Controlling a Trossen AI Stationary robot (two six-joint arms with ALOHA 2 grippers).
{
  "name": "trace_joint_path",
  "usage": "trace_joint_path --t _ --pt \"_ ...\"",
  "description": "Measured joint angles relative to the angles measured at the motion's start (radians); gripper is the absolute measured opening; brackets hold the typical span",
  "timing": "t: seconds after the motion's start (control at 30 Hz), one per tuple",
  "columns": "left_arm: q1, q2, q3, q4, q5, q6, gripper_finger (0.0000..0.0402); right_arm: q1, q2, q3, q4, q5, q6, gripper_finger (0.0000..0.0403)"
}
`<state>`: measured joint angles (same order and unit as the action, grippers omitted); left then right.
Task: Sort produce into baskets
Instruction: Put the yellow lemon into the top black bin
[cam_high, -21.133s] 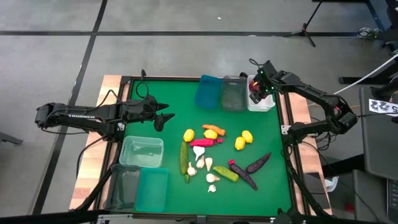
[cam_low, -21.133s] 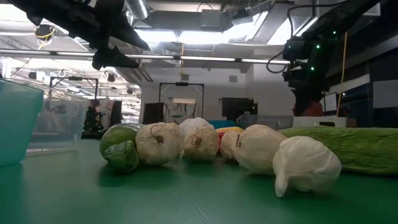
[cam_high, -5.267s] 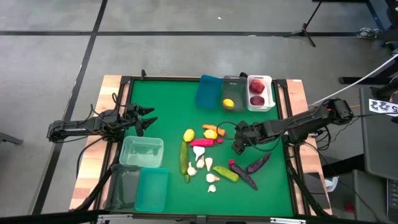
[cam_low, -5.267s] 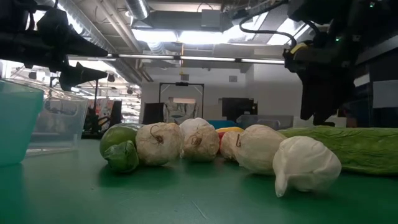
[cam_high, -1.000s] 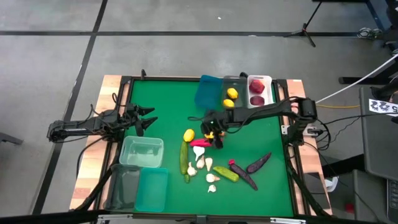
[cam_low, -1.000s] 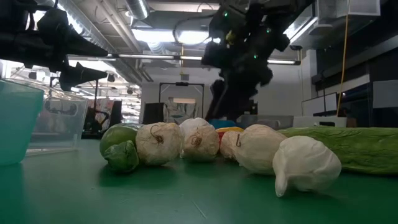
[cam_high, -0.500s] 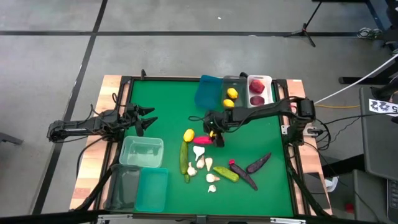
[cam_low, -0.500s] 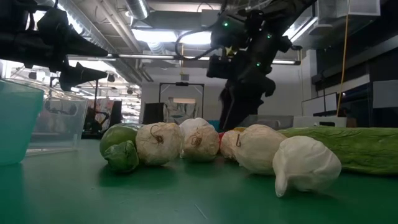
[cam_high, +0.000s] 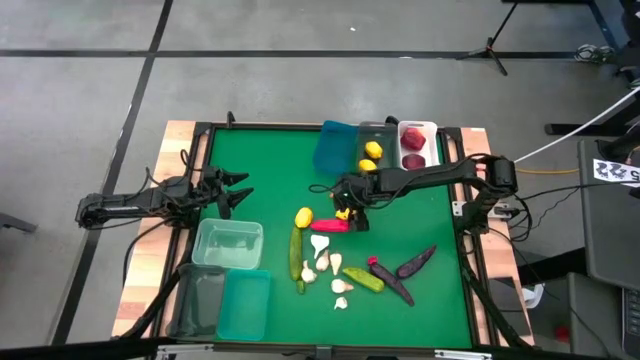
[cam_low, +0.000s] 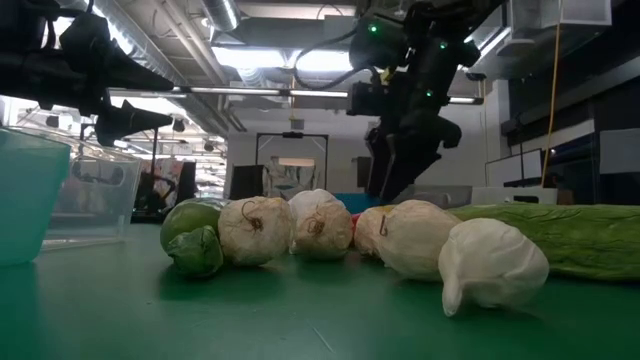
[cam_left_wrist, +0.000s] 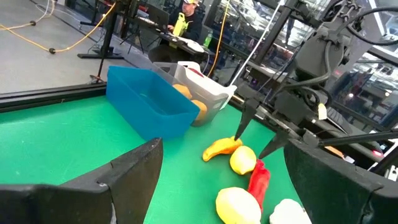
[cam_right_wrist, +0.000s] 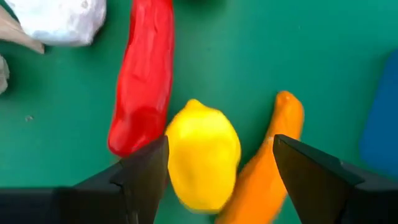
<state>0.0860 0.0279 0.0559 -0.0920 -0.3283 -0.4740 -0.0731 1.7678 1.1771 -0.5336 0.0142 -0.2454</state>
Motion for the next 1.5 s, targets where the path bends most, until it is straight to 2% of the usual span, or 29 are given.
trace_joint_path --t 0.57,0.7,1.0,1.13,1.27,1.4,1.5 --pt "0.0 0.001 0.0 0.0 0.0 -0.003 0.0329 -0.021 0.004 -0.143 0.183 -0.019 -0.002 0.0282" --pt "0.0 0.001 0.0 0.0 0.0 -0.007 0.0329 -0.037 0.004 -0.168 0.193 -0.031 0.001 0.0252" --pt "0.0 0.001 0.0 0.0 -0.001 -0.006 0.0329 -0.04 0.004 -0.161 0.193 -0.033 0.001 0.0148" --pt "0.0 0.001 0.0 0.0 -0.001 -0.008 0.0329 -0.039 -0.002 -0.134 0.19 -0.067 -0.014 0.015" --pt "0.0 0.001 0.0 0.0 -0.001 -0.01 0.0329 -0.039 -0.04 -0.105 0.167 -0.085 -0.051 0.0173" --pt "0.0 0.001 0.0 0.0 -0.001 -0.01 0.0329 -0.076 -0.126 -0.089 0.131 -0.088 -0.096 0.0172" --pt "0.0 0.001 0.0 0.0 -0.001 -0.01 0.0329 -0.143 -0.212 -0.089 0.088 -0.077 -0.11 0.0163"
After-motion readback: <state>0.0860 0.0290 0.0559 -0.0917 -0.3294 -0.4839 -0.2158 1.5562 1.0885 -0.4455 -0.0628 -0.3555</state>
